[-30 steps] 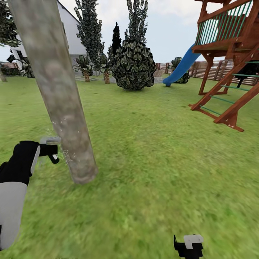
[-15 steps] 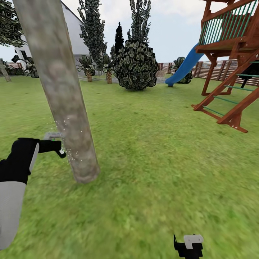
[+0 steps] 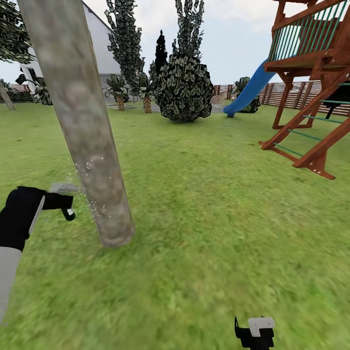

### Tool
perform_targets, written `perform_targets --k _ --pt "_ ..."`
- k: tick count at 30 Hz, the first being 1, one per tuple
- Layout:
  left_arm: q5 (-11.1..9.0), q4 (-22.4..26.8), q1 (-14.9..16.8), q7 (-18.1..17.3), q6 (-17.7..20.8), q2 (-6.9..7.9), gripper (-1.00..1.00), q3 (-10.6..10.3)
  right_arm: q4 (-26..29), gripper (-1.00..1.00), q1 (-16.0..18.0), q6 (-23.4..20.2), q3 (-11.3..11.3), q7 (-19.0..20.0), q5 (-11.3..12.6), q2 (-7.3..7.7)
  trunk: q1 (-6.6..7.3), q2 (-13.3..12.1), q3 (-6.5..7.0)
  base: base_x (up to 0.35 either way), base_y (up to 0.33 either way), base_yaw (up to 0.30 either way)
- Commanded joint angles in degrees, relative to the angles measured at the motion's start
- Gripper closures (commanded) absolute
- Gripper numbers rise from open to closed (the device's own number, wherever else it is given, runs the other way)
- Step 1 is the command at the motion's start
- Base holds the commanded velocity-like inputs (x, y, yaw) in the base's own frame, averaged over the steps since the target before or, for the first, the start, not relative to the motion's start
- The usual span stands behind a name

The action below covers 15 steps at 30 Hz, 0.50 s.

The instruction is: In the garden, pick up the pesticide atomizer on the floor and spray pesticide onto both trees until each tree trunk is fully covered.

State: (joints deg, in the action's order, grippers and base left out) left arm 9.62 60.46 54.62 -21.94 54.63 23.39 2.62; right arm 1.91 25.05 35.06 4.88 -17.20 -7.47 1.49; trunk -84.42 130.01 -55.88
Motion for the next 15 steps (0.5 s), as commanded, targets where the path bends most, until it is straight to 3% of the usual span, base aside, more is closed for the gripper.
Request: perform_targets --k 1,5,9,15 --pt "-0.73 0.01 -0.26 -0.03 0.07 1.14 1.00 0.19 0.00 -1.00 0.00 -0.02 0.01 0.04 0.00 0.00 0.00 0.00 0.00 0.000 0.000 0.000" --pt "-0.82 0.59 -0.41 -0.01 0.01 1.48 1.00 0.34 0.02 -1.00 0.00 -0.01 0.00 0.06 0.00 0.00 0.00 0.00 0.00 0.030 -0.016 0.000" --pt "-0.75 0.79 -0.40 0.19 -0.05 1.24 1.00 0.64 0.02 -1.00 0.00 -0.01 0.01 0.06 0.00 0.00 0.00 0.00 0.00 0.206 -0.154 0.007" --pt "-0.71 0.88 -0.40 0.30 -0.15 1.13 1.00 0.69 0.02 -1.00 0.00 0.00 0.04 0.06 0.00 0.00 0.00 0.00 0.00 -0.060 -0.219 0.237"
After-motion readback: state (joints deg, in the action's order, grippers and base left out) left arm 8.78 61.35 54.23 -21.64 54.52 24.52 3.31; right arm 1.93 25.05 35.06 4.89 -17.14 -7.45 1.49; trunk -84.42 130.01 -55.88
